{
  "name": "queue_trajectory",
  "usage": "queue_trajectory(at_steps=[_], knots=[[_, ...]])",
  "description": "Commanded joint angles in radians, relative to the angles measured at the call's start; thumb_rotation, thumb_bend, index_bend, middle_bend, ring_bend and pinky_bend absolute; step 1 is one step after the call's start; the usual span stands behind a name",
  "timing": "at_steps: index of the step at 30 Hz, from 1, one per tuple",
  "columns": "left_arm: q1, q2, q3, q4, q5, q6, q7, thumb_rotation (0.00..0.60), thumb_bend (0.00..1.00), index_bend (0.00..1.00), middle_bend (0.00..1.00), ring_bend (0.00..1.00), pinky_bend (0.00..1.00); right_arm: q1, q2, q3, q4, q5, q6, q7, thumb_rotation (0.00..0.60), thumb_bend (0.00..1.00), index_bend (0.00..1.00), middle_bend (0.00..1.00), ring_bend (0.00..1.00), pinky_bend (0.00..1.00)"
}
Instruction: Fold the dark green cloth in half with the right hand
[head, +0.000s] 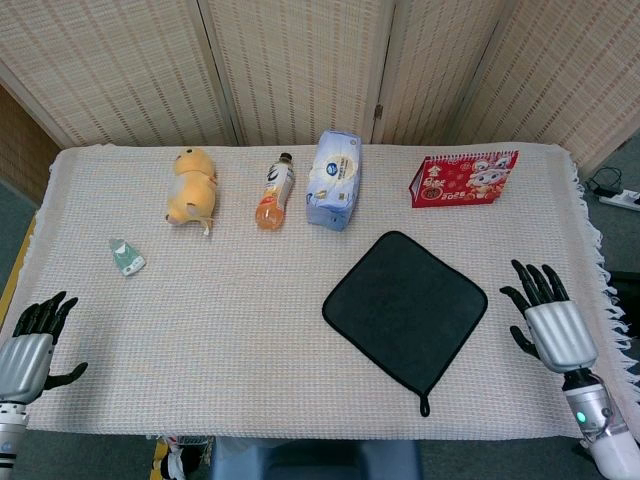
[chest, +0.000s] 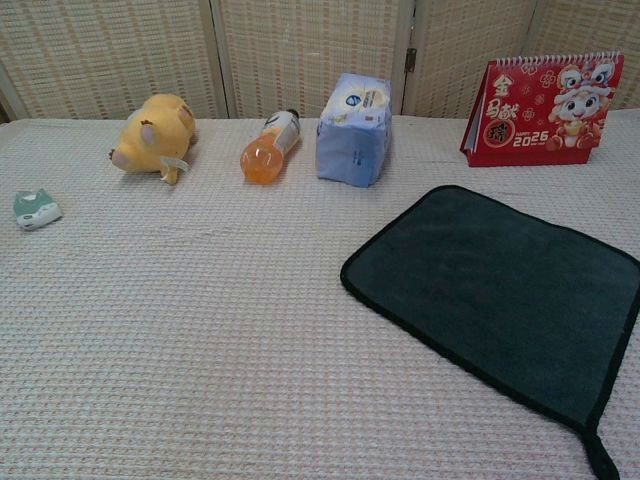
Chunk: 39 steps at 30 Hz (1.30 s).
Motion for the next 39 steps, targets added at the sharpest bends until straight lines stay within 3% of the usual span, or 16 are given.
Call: queue_trajectory(at_steps=[1, 7, 17, 26, 39], knots=[[0.0, 0.003, 0.0, 0.001, 0.0, -0.002, -0.007, 0.6, 0.26, 0.0, 0.0, 0.0, 0.0, 0.197, -0.02, 0.1, 0.025, 0.087, -0.251, 0.008, 0.6, 0.39, 0.4, 0.0, 0.0, 0.0], [-0.001, 0.008, -0.009, 0.009, -0.014, -0.006, -0.028, 0.6, 0.26, 0.0, 0.0, 0.0, 0.0, 0.388, -0.161, 0.157, 0.182, 0.136, -0.449, 0.007, 0.6, 0.42, 0.43, 0.0, 0.0, 0.0], [-0.003, 0.014, -0.021, 0.026, -0.031, -0.01, -0.055, 0.599, 0.26, 0.0, 0.0, 0.0, 0.0, 0.617, -0.417, 0.177, 0.454, 0.238, -0.674, -0.063, 0.6, 0.46, 0.43, 0.0, 0.0, 0.0], [-0.003, 0.027, -0.033, 0.032, -0.052, -0.018, -0.085, 0.599, 0.26, 0.0, 0.0, 0.0, 0.0, 0.724, -0.566, 0.18, 0.646, 0.309, -0.777, -0.04, 0.6, 0.46, 0.43, 0.0, 0.0, 0.0], [0.0, 0.042, -0.033, 0.029, -0.042, -0.015, -0.118, 0.6, 0.26, 0.0, 0.0, 0.0, 0.0, 0.79, -0.646, 0.158, 0.744, 0.394, -0.841, -0.049, 0.6, 0.46, 0.43, 0.0, 0.0, 0.0]])
